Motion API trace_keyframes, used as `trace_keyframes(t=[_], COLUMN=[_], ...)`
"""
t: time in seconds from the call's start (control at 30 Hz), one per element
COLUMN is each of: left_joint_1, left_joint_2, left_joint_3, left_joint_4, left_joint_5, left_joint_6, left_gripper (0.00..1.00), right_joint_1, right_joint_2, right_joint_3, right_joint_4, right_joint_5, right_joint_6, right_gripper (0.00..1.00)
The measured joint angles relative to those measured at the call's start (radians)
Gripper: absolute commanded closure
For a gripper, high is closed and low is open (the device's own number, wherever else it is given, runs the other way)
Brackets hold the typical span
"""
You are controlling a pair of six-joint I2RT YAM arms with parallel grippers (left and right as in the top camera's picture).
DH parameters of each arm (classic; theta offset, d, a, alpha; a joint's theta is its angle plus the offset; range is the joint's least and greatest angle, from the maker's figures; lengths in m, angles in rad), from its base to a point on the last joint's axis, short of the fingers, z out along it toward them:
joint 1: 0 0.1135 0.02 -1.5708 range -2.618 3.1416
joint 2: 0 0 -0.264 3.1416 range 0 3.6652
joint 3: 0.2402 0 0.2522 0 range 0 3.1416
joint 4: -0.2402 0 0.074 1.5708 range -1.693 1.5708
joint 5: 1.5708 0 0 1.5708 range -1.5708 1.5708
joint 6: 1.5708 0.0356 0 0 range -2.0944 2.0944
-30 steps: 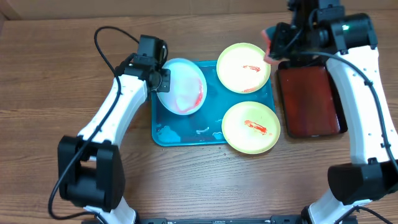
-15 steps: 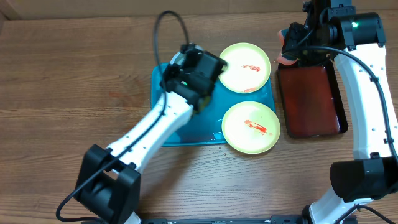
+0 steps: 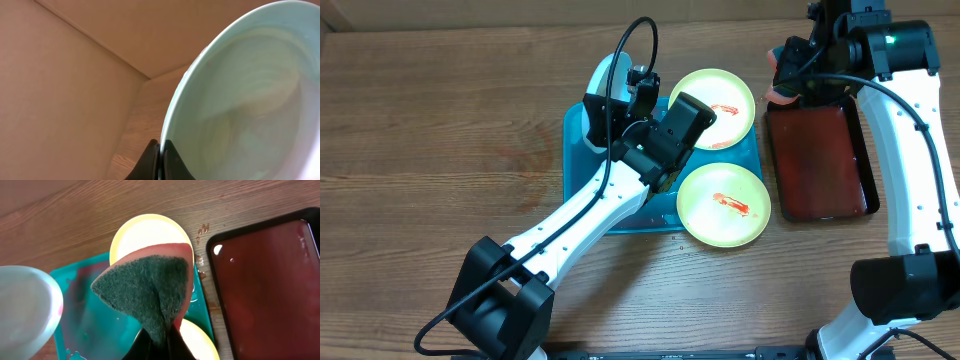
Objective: Clean dirty plates on tray and stack at the side
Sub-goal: 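Lift the white plate with the left gripper and carry it left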
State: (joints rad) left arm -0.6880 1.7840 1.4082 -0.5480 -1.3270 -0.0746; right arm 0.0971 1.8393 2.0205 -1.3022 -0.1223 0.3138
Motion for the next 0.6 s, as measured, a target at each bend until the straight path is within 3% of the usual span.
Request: trace_keyframes(t=[0.4, 0.6], left_joint_1=[0.0, 0.002], left_joint_2=[0.0, 0.0], left_joint_3=[0.0, 0.001], left_joint_4=[-0.001, -0.086], left_joint_5=[0.01, 0.215], left_joint_6=[0.0, -0.001], left_gripper=[0.96, 0.96], right_joint_1=[0.0, 0.0], right_joint_2=[0.0, 0.0], right_joint_3=[0.0, 0.0], right_joint_4=[0.0, 0.0], right_joint_5=[0.001, 0.007], right_joint_6=[0.0, 0.0], right_gripper=[0.96, 0.96])
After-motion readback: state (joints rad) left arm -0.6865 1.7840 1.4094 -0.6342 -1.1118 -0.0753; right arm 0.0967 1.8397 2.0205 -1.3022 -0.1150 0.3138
